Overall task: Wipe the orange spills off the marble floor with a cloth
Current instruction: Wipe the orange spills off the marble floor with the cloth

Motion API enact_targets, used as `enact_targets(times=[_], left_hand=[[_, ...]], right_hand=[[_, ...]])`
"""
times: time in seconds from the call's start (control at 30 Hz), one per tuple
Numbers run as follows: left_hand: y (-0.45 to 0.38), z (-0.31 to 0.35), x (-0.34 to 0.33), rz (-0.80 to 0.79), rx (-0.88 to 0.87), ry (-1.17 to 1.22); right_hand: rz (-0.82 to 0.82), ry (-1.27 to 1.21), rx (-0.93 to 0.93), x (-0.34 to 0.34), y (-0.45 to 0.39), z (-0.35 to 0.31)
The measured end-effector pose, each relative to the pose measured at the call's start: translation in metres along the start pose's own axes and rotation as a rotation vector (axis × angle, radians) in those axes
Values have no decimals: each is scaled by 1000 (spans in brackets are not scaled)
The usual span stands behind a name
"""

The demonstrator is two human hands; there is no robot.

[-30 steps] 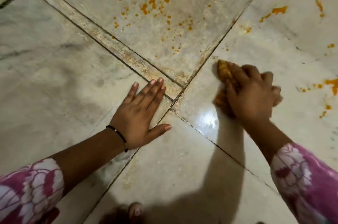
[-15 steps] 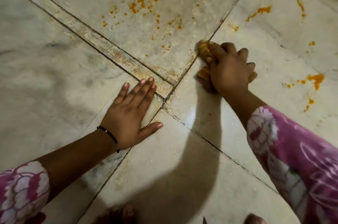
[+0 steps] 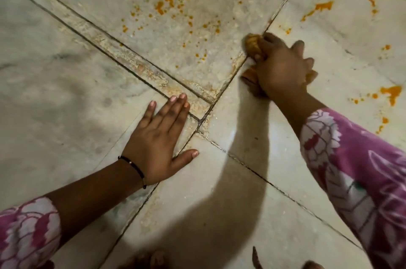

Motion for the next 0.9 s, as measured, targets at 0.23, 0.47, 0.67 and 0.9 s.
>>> enact_targets(times=[0.23, 0.47, 0.67, 0.9], left_hand=[[0, -1, 0, 24, -15, 26], [1, 0, -2, -1, 1, 7], [0, 0, 0, -3, -3, 20], [1, 0, -1, 8, 1, 1]], right_hand=[[103, 74, 340, -31, 103, 17], [54, 31, -20, -24, 32, 37], [153, 62, 495, -25, 74, -40], [98, -17, 340, -42, 115, 82]])
Point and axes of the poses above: each hand's wrist, its own y-axis away from the middle knuckle, its own x-axis out of the back of the hand, z = x × y, the point moved 6 cm from there along -y, towards the middle knuckle, and after that the axes turned 14 degrees about y, right-handed, at the moved point
